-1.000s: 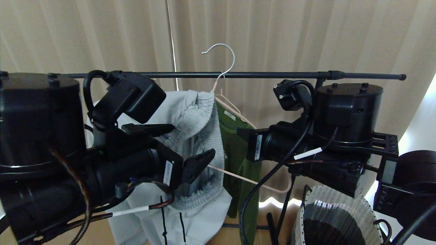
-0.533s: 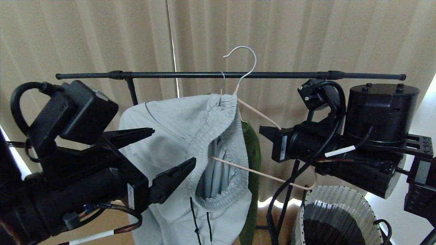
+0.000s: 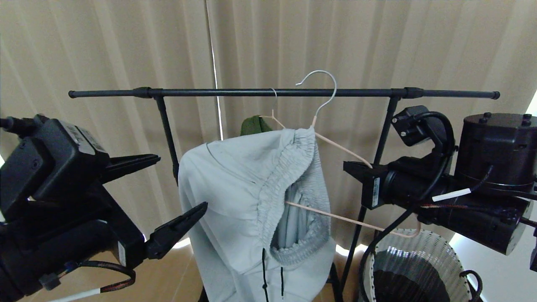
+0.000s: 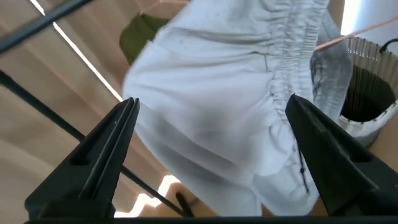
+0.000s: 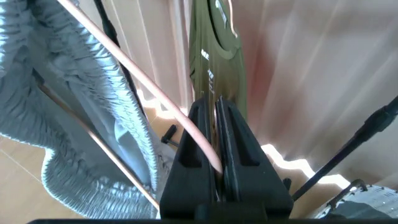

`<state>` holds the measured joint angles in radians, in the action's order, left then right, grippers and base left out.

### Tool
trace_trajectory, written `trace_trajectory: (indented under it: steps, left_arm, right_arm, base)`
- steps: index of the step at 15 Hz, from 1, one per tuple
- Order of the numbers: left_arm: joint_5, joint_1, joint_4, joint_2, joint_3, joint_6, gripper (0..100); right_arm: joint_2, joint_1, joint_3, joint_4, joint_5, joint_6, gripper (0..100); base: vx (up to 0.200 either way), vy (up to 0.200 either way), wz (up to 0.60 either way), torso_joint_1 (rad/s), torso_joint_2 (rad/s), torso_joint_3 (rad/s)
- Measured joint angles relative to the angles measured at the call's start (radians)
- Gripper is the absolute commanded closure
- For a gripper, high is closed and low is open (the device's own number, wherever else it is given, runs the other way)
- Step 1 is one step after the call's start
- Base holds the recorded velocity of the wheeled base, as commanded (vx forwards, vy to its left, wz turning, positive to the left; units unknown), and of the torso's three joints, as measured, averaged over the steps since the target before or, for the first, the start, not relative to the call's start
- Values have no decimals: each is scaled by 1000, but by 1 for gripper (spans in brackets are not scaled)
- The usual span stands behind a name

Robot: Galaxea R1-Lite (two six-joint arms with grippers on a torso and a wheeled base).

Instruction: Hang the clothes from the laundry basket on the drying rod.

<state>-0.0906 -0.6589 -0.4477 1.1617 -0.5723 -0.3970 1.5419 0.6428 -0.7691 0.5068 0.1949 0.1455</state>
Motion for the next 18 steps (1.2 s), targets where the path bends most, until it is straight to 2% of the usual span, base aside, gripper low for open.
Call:
trace_trajectory:
  steps: [3, 5, 7, 11, 14, 18]
  left_arm:
    - [5, 4, 0, -3, -18, -8, 0]
    - [5, 4, 2, 5, -43, -14, 0]
    - [13, 3, 1, 29, -85, -52, 0]
    - [108, 2, 3, 98, -138, -129, 0]
    - [158, 0, 4, 165, -186, -136, 0]
    - [176, -10, 4, 230, -234, -152, 0]
  right_arm:
    - [-5, -16, 16, -1, -4, -50, 100]
    - [-3, -20, 18, -1, -6, -52, 100]
    - [2, -20, 20, 0, -9, -51, 100]
    - [18, -6, 21, 1, -12, -104, 100]
    - [26, 6, 22, 51, -14, -115, 100]
    - [33, 17, 45, 81, -21, -162, 100]
  base:
    - [0, 0, 0, 0, 0, 0]
    - [0, 0, 0, 0, 0, 0]
    - [0, 0, 0, 0, 0, 0]
    - [0, 0, 0, 0, 0, 0]
    - [0, 0, 0, 0, 0, 0]
    - [0, 0, 0, 0, 0, 0]
